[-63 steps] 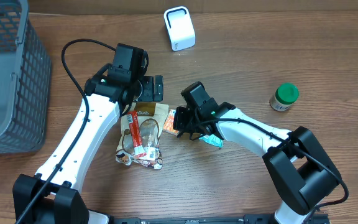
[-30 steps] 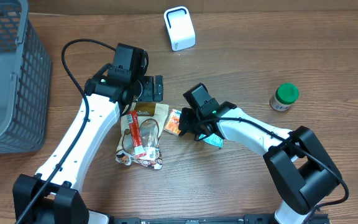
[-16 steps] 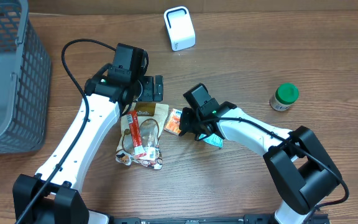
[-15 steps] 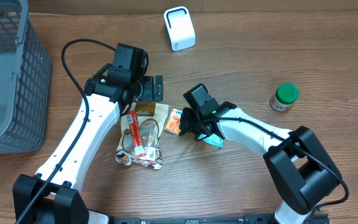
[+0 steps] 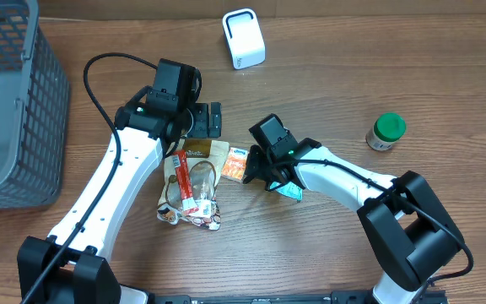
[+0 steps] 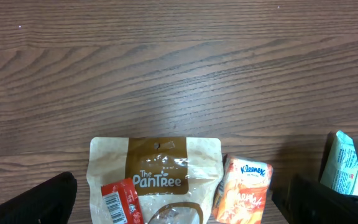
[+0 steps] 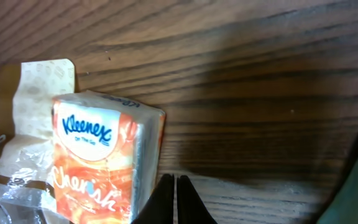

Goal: Scan the item barcode
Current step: 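Close the right gripper on the Kleenex pack and adjust grip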

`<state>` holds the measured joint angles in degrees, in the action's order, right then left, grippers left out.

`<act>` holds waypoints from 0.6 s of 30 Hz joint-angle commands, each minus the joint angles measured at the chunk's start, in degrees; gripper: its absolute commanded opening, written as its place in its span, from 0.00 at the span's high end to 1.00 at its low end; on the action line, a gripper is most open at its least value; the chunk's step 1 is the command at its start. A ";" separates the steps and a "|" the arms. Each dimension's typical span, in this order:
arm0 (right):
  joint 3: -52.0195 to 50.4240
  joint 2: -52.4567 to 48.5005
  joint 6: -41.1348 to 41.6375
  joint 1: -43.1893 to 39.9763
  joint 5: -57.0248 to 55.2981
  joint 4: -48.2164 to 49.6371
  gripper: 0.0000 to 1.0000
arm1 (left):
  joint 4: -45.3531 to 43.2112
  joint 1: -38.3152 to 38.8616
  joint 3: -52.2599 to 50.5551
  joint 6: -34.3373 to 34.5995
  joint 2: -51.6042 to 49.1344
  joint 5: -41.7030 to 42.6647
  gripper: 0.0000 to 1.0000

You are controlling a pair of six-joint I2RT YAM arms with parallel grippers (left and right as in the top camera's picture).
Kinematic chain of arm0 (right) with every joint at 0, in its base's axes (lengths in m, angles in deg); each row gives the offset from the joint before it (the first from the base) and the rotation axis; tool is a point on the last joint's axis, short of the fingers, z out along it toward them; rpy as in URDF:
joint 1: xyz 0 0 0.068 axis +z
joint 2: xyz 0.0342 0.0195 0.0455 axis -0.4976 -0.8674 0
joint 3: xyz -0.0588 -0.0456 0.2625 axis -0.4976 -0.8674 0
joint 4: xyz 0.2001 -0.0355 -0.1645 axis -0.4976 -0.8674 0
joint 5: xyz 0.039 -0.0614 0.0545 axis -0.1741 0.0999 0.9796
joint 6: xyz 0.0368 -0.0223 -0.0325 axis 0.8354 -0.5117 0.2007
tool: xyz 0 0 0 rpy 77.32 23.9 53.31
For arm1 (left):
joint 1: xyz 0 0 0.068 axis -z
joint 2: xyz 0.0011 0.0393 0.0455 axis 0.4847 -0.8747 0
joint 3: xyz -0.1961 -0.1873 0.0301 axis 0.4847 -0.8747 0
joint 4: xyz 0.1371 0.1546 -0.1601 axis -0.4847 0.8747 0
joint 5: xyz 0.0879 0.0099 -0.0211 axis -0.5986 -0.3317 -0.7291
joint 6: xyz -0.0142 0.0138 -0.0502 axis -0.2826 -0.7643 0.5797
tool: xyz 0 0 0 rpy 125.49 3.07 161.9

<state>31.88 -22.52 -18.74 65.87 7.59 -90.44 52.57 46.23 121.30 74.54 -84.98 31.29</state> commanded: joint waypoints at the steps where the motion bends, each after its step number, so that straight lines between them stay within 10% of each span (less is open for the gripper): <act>1: 0.85 -0.33 -0.33 -0.33 0.96 0.46 0.89 | 0.02 0.04 0.70 0.59 0.46 0.42 0.00; 7: 5.84 0.28 -1.38 -0.70 3.08 -0.79 0.70 | 0.02 0.04 0.70 0.59 0.46 0.42 0.00; 18: 2.78 -1.14 0.00 1.22 3.08 6.40 0.70 | 0.02 0.04 0.70 0.59 0.46 0.42 0.00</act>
<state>36.10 -22.69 -18.96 66.18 10.41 -85.34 52.57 46.23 121.30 74.54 -84.98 31.29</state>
